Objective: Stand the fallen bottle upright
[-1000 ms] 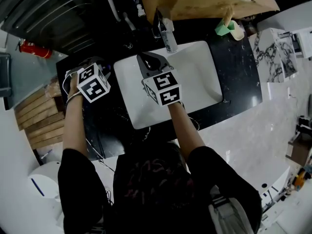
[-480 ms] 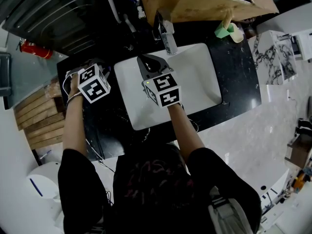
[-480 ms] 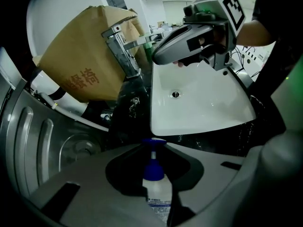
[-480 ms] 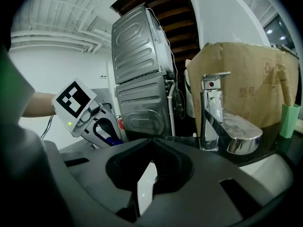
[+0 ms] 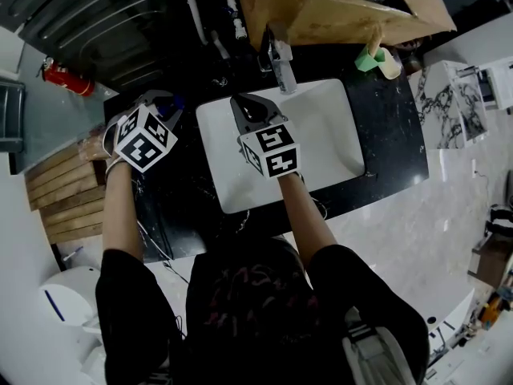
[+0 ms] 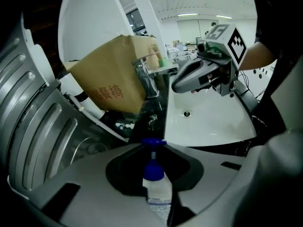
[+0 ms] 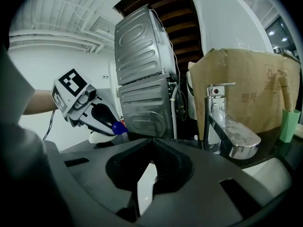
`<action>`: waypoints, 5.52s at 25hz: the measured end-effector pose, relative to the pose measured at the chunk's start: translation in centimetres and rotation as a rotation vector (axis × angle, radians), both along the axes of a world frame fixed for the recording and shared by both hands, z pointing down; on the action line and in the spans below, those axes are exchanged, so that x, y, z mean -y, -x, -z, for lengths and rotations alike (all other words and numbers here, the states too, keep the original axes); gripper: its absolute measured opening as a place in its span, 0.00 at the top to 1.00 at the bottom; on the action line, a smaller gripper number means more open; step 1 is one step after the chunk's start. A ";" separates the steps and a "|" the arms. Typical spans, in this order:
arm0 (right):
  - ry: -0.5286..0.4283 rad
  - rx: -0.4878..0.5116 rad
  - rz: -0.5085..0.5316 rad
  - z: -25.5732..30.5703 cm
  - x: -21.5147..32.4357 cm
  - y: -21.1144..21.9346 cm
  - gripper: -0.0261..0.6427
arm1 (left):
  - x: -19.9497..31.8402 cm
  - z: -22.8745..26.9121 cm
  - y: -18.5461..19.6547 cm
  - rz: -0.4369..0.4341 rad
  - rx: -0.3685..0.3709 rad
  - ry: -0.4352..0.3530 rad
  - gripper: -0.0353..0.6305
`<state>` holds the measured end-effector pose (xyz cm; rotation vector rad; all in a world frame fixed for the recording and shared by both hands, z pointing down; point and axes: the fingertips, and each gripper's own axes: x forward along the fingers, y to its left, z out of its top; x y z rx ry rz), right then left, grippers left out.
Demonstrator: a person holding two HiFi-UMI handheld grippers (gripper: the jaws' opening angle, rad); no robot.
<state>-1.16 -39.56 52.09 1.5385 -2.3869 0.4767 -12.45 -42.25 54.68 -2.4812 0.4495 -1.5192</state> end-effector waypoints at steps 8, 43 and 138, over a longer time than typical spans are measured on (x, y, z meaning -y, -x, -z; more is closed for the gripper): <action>-0.026 -0.007 0.008 1.5 0.2 0.7 0.94 | 0.9 5.0 2.7 0.109 -0.196 -0.053 0.82; -0.029 -0.085 0.112 2.6 0.6 6.1 0.94 | -0.7 10.7 18.5 0.563 -0.934 -0.250 0.81; -0.283 -0.017 0.298 12.4 -15.3 3.9 0.95 | -26.5 16.5 14.1 1.019 -0.868 -0.556 0.92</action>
